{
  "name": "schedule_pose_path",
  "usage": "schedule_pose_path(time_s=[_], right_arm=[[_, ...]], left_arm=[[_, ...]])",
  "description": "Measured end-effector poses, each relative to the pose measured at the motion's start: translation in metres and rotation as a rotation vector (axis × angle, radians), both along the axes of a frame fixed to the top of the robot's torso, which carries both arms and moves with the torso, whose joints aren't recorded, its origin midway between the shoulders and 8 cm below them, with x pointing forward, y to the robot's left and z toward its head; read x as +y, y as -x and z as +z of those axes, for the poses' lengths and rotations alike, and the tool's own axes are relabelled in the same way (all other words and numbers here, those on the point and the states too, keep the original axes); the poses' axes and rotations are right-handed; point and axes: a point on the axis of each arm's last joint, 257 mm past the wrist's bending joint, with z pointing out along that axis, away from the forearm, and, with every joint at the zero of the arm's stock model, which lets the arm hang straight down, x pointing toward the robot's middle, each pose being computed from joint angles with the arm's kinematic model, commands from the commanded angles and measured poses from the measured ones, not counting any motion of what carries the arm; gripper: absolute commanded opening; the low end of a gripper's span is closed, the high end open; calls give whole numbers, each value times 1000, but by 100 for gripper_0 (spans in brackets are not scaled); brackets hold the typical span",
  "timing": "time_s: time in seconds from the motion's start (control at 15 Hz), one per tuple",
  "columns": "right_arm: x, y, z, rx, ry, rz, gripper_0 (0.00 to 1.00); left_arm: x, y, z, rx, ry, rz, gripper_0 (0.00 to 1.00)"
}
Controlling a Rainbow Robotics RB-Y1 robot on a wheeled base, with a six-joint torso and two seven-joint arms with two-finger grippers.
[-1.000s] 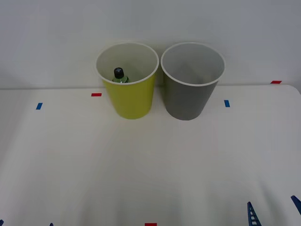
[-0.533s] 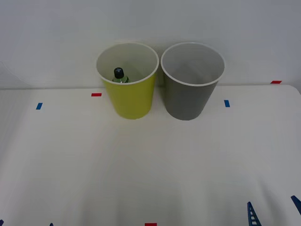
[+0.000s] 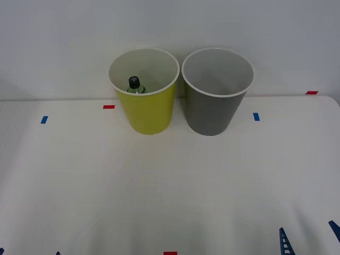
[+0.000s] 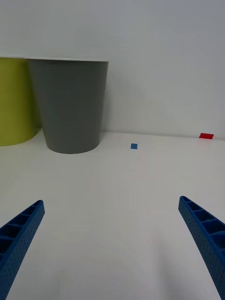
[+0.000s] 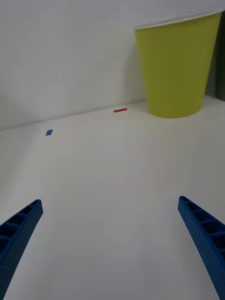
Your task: Put cans in the gray bin and PET bottles in the light green bin.
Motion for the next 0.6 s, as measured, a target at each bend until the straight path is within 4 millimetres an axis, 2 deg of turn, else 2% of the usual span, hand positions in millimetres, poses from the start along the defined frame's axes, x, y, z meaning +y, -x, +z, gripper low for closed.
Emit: schedule_pose_path(time_s=[0.6], right_arm=[[0,0,0,0,0,0,100]], left_arm=[[0,0,0,0,0,0,100]])
